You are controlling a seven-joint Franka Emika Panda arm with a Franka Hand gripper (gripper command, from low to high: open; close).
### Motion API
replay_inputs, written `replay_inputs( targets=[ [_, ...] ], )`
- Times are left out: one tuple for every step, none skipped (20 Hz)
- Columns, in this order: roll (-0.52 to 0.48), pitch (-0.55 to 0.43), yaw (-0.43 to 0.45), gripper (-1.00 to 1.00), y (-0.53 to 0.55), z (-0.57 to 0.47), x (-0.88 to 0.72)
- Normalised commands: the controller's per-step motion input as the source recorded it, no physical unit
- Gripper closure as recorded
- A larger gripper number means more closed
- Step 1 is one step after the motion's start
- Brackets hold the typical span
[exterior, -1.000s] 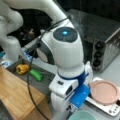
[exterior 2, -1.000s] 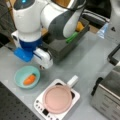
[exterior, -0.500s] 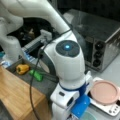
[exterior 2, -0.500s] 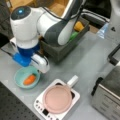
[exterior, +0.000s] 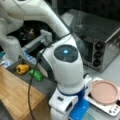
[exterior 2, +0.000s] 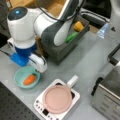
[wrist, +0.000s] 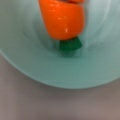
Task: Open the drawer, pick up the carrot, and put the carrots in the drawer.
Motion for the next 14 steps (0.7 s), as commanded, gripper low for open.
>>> replay_inputs(
  targets=[
    [0.035,0.202,0.055,-1.00,-0.17,0.02,0.38],
    [0.025,0.204,0.053,-1.00,-0.15,0.01,0.40],
    [0.019,0.192,0.056,-1.00,-0.15,-0.01,0.42],
    [0.014,0.190,0.059,-1.00,-0.14,-0.02,0.44],
    [0.012,0.187,0.059,-1.00,-0.14,-0.01,0.44],
    [0.011,0.179,0.060,-1.00,-0.14,0.00,0.44],
    [0.006,0.173,0.062,-1.00,-0.13,0.00,0.43],
    [0.008,0.168,0.064,-1.00,-0.12,0.00,0.42],
    [0.012,0.164,0.068,-1.00,-0.12,0.01,0.41],
    [0.014,0.162,0.068,-1.00,-0.12,0.02,0.39],
    [0.009,0.159,0.066,-1.00,-0.12,0.03,0.36],
    [0.007,0.157,0.065,-1.00,-0.11,0.04,0.34],
    [0.008,0.153,0.066,-1.00,-0.11,0.04,0.32],
    [0.005,0.150,0.067,-1.00,-0.10,0.04,0.30]
  ],
)
